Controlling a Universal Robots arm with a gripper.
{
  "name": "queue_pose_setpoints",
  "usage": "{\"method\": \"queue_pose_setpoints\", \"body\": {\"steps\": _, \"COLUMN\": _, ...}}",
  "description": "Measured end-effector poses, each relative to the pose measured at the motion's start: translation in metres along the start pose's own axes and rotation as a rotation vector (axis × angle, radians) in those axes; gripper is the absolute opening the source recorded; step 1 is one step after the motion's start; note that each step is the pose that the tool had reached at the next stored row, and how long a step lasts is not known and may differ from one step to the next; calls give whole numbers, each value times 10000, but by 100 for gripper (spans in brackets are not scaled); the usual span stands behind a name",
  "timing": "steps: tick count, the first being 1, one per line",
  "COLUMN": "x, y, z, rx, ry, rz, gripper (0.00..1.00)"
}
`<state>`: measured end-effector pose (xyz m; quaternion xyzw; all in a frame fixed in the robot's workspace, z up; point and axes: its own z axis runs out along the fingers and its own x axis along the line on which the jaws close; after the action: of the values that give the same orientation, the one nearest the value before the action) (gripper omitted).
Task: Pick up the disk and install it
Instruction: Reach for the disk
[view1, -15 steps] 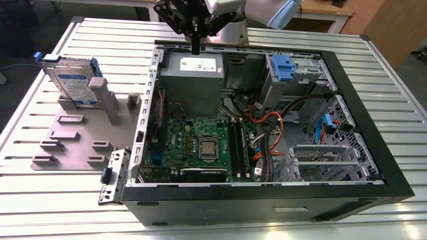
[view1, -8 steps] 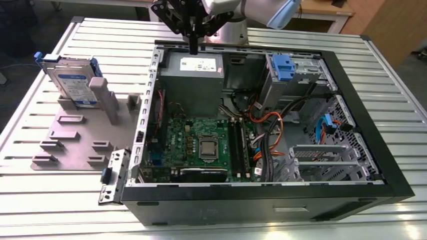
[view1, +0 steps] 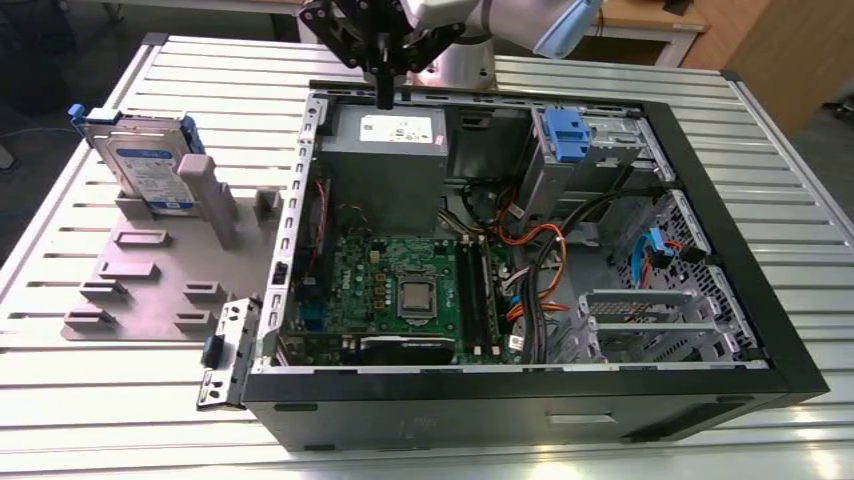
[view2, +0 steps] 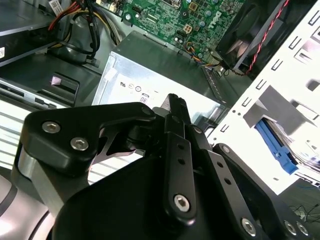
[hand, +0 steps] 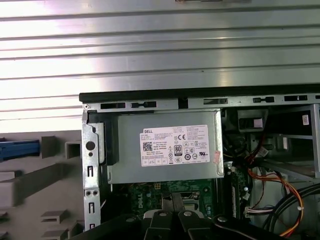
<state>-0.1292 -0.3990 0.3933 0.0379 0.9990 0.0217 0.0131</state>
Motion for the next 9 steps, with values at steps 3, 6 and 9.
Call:
{"method": "queue_pose_setpoints", "body": {"steps": 3, "x": 23, "y": -1, "z": -1, "rx": 0, "ry": 0, "rz": -1, "gripper": 11}}
{"method": "queue_pose_setpoints", "body": {"steps": 6, "x": 34, "y": -2, "z": -1, "rx": 0, "ry": 1, "rz": -1, "gripper": 11}}
{"method": "queue_pose_setpoints", "body": {"steps": 9, "x": 38, "y": -2, "z": -1, "rx": 0, "ry": 0, "rz": -1, "gripper": 11}}
